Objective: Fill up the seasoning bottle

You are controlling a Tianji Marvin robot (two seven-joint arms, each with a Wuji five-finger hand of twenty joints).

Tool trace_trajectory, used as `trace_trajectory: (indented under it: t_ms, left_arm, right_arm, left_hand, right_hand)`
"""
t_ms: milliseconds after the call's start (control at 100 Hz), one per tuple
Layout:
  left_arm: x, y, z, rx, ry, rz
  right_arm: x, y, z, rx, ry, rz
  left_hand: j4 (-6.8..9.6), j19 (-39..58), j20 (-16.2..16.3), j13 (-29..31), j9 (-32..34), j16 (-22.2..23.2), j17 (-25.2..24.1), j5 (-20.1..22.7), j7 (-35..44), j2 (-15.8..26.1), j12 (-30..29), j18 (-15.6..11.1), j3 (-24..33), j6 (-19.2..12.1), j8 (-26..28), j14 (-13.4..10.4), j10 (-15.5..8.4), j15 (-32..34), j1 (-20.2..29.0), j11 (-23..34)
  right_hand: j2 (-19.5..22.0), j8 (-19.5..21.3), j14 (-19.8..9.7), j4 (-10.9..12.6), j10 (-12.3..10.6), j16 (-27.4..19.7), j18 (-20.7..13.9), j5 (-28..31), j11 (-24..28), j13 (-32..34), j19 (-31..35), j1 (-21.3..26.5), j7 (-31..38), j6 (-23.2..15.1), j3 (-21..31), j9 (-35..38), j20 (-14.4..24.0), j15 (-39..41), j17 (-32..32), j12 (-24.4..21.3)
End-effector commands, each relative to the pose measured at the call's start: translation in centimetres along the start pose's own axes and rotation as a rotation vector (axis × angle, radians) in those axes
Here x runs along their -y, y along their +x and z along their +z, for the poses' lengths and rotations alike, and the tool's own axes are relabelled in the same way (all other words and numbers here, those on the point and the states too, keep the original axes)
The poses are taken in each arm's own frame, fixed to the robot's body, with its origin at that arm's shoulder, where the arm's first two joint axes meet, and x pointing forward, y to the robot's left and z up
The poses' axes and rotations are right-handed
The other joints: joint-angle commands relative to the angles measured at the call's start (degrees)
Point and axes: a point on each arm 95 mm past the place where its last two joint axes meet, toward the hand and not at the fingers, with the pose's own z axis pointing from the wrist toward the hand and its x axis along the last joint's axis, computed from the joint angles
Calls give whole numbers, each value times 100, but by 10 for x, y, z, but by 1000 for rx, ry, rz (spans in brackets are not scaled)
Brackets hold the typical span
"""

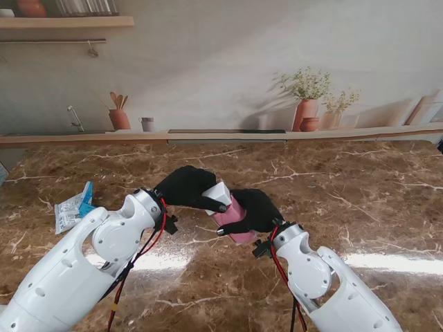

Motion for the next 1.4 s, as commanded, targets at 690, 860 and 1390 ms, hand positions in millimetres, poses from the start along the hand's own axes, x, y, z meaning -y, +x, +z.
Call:
trace_trajectory:
  t_ms: [690, 860, 1390]
  left_arm:
    - [1, 2, 0, 120, 113, -72]
    - [6, 0, -2, 128, 122, -58]
    - [4, -2, -6, 126, 101, -62]
  right_arm:
    - [10, -2, 1, -4, -46, -64]
    - [11, -7, 0, 17, -72, -28]
    - [15, -9, -1, 30, -99, 20]
  left_hand:
    - [96, 497, -315, 137, 601, -242, 425, 845, 1093, 390, -88, -156, 2009, -505, -231, 104, -360, 449, 968, 716]
    - [49, 479, -306, 139, 609, -264, 377, 815, 1048, 409, -114, -174, 1949, -567, -224, 89, -374, 397, 987, 645]
    - [-238, 124, -247, 130, 632, -328, 143, 363, 1105, -560, -236, -296, 1798, -879, -745, -20, -356, -322, 1614, -141]
  right_hand:
    - [1718, 323, -615, 528, -910, 201, -176, 728, 553, 586, 208, 1466, 834, -2354, 2574, 350, 144, 687, 97, 222]
    - [1728, 326, -614, 521, -910, 199, -175, 728, 552, 573, 197, 1474, 832, -2355, 2565, 339, 138, 679, 86, 222]
    - [1736, 332, -614, 522, -910, 197, -170, 730, 557, 557, 181, 1479, 826, -2354, 2555, 329, 133, 669, 66, 213]
